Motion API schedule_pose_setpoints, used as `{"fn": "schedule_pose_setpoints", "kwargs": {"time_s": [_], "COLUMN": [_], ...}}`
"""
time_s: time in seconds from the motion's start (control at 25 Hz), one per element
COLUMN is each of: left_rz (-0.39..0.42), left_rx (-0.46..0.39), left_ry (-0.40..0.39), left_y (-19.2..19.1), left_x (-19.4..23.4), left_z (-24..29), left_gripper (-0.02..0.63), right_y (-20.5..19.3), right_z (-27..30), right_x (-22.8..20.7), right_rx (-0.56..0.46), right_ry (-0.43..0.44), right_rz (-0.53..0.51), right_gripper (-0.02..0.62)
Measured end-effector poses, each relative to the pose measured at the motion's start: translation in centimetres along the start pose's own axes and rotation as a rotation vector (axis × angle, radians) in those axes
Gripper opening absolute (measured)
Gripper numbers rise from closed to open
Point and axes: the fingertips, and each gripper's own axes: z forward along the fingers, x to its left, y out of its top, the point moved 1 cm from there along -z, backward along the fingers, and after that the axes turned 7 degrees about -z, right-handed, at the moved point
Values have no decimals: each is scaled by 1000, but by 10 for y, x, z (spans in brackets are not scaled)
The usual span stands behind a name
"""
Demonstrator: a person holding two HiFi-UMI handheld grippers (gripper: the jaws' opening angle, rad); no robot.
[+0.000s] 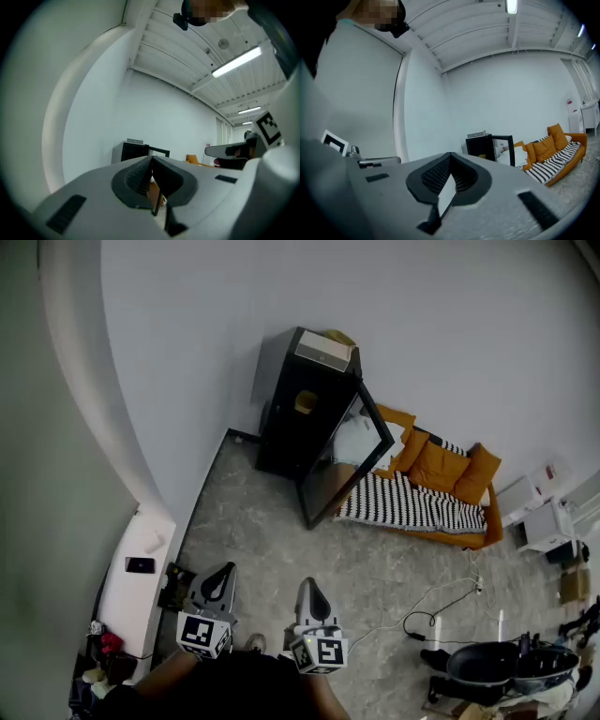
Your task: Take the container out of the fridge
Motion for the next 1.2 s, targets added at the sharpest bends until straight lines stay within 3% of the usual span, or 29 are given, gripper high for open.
{"fn": "schedule_pose_setpoints", "kwargs": {"time_s": [0.4,0.8,0.96,1.2], "left_rz": [-2,-13,-15,-8], "left_rx": [-6,-1,-1,20], "left_ry": [-4,-85,-98,-99], "left_y": [13,14,27,17], "left_x": [26,54,60,74], "left_z": [-7,-6,9,58], "left_gripper": [5,5,5,5], "right_y": [4,-5,-4,-8], "right_z": [13,44,66,115], "right_x": [26,57,54,32], "right_rx": [-35,-34,-38,-41], "right_ry": [3,-18,-32,-15], "right_rz": [32,-12,-6,-37], "right_gripper": [-8,-8,-8,-8]}}
